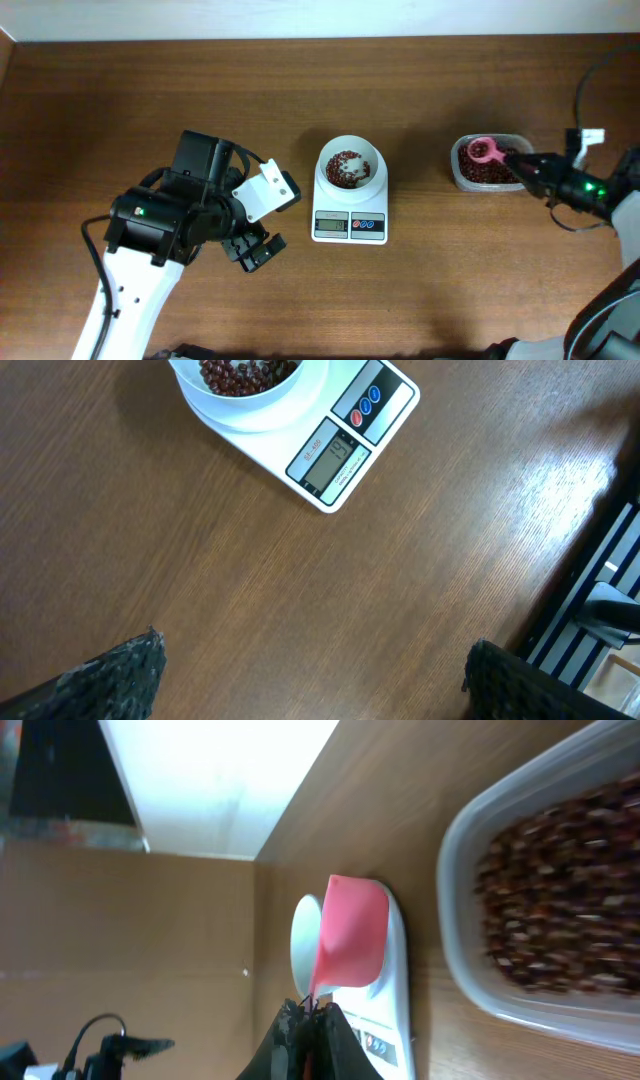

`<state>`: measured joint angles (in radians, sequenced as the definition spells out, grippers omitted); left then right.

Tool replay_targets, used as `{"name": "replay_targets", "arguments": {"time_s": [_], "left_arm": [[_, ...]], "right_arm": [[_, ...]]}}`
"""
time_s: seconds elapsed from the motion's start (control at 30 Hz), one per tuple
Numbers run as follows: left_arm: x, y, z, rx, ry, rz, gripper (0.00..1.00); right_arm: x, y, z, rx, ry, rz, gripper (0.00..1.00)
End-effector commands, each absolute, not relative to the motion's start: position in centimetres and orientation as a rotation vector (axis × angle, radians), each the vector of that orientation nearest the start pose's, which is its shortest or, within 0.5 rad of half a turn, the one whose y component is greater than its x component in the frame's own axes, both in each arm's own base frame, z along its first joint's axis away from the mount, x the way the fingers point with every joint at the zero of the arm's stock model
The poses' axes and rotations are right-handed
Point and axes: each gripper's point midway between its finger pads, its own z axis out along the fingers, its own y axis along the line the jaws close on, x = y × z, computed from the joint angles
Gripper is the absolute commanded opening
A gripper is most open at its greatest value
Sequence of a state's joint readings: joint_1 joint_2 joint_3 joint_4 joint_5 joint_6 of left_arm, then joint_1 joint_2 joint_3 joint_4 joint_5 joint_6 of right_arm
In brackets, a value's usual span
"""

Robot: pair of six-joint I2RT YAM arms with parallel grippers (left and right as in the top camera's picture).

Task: Scoop and weigh 50g on scale
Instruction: 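Carry the scoop over the bowl and pour beans in with the right gripper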

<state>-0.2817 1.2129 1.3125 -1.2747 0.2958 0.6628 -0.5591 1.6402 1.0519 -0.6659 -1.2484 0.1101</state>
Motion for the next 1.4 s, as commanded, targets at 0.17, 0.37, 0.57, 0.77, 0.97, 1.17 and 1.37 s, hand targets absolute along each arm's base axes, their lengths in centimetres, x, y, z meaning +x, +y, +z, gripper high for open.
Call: {"name": "replay_targets", "arguments": {"time_s": [0.17, 0.37, 0.57, 0.77, 0.97, 1.17, 1.37], "left_arm": [[23.3, -11.9, 22.4, 1.304, 2.345, -0.289, 0.99], [23.3, -11.9, 22.4, 1.304, 2.345, -0.289, 0.99], [23.3, -11.9, 22.4, 1.304, 2.345, -0.288, 0.99], [23.3, -11.9, 22.4, 1.304, 2.345, -0.289, 0.99], [23.3, -11.9, 22.4, 1.304, 2.345, -0.288, 0.99], [23.3, -11.9, 22.4, 1.304, 2.345, -0.289, 0.99], [23.3, -11.9, 22.4, 1.304, 2.345, -0.288, 0.99]], "right_arm": [[35.5, 3.8, 17.3, 0.267, 2.204, 1.579, 0.04], [36.2, 7.7, 17.9, 0.157, 2.225, 1.629, 0.04], [36.5, 12.0, 17.9, 0.060, 2.279, 1.635, 0.04], [37.3, 14.6, 15.5, -0.035, 2.379, 1.392, 0.04], [38.7, 17.1, 13.3, -0.344, 2.368, 0.981, 0.04], [38.8, 19.6, 14.0, -0.504, 2.326, 0.858, 0.04], [38.9, 20.5, 14.7, -0.617, 2.290, 0.597, 0.04]]}}
